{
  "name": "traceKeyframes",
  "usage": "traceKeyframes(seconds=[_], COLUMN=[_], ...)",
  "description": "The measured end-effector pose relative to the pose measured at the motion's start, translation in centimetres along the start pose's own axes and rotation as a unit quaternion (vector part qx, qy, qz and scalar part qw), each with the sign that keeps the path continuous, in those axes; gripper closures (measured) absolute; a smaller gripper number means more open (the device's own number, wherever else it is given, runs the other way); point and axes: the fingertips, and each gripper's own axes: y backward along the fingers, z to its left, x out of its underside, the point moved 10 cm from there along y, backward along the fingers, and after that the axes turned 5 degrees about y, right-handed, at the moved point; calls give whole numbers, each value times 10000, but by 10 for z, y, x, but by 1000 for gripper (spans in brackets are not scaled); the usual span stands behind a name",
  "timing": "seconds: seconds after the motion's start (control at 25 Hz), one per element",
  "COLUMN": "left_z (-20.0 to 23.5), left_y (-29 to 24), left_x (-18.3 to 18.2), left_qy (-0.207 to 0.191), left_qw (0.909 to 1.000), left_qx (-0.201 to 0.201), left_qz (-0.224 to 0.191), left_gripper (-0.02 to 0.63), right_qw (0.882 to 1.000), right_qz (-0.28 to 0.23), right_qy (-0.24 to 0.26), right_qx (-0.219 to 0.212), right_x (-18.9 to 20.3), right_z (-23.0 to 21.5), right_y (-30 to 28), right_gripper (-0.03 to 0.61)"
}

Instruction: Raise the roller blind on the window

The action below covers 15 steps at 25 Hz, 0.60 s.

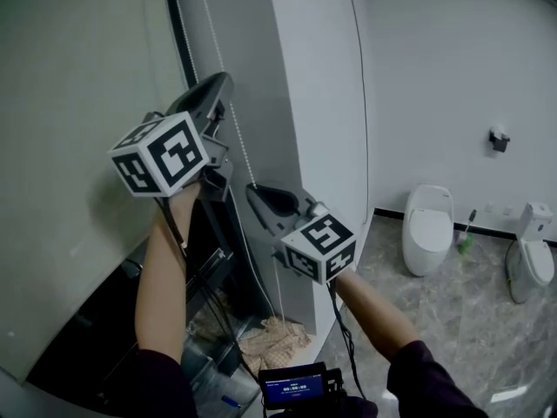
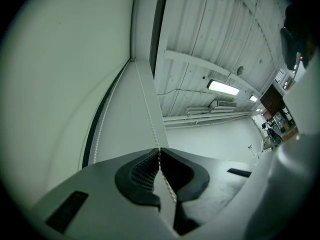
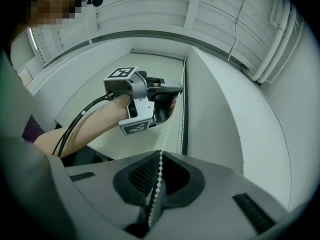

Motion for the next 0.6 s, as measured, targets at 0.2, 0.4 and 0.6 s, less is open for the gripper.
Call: traceKeyframes(seconds=[0.2,0.4,0.6], left_z=[-22,0,-11], left_y=[-12,22,63], left_x=[-28,1,78], left_qy=[-53,-153,-119], left_qw=[9999,9996,9995], left_qx=[-92,-227,-288], left_qz=[35,-90,68], left_gripper=[598,600,600], right_qw=[9998,9951,9852], right_qz=[-91,-523,-1065], right_qy=[-108,-757,-1297], right_qx=[-106,-372,-334], right_x=[-39,-14,-39], right_z=[-12,-20,-44], right_y=[18,21,36], right_gripper=[568,432,407])
